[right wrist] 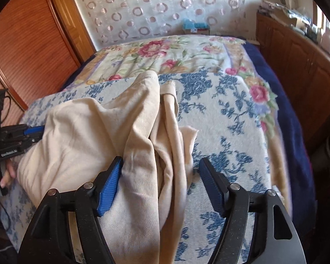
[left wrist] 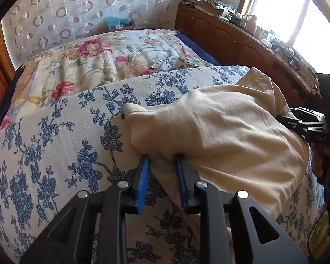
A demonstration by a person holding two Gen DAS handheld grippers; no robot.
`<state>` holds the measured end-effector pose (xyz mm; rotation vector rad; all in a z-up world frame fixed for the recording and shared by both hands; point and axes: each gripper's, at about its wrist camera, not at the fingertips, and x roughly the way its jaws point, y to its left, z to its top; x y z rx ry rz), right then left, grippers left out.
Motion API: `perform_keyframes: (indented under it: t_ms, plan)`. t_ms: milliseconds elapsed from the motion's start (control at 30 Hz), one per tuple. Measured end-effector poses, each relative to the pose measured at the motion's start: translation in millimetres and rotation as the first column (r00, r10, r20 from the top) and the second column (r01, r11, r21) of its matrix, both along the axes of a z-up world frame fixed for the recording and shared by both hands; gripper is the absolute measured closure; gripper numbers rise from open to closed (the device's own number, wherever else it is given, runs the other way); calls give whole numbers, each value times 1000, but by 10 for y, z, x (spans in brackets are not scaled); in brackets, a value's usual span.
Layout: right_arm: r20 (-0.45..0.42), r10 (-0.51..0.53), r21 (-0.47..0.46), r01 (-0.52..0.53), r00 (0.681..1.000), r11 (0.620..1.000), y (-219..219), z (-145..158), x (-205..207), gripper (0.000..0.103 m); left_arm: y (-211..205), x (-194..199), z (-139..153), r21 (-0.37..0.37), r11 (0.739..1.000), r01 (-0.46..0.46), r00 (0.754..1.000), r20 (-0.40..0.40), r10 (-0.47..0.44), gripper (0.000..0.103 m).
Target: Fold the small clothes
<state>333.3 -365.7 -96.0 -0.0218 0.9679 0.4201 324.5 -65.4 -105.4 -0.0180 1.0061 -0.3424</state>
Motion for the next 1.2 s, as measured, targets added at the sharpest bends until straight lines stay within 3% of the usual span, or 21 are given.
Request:
perform_keyframes:
  t_ms: [100,167,367,500,667,867,1033,1100,1200]
  plan:
    - [7,36,-10,-36,999,999,74,-5,-24,37,19,8,9,-38,999,4,999,-35,-5,81]
    - [13,64,-14,-64,998,998,140,-10,-68,52,23,-21,10,-80,997,15,998,-57,-20,81]
    - [29,96,-4,-96,995,995,187,-30,-99,68,-25,-28,38,-64,998,4,997,-79,-9,81]
    - [37,99,-10,-98,994,995,201,-37,-111,68,1,-51,36,-50,999,-3,997,-80,-1,79]
    - [46,100,-11,-100,994,995,206,-44,-114,68,108,-96,11,-92,996,-19,997,-80,12,78]
    - [49,100,-4,-100,994,995,189,-50,-122,68,8,19,18,-58,998,-36,996,-80,31,78]
    - [57,125,-3,-125,991,992,208,-11,-150,79,-85,101,15,-31,999,-34,997,-64,32,78]
    - [64,126,1,-127,990,992,212,3,-168,81,-126,89,9,-69,998,6,997,-73,-11,89]
    - [87,122,16,-123,989,992,207,49,-218,84,-124,43,52,-85,996,18,999,-44,-22,95]
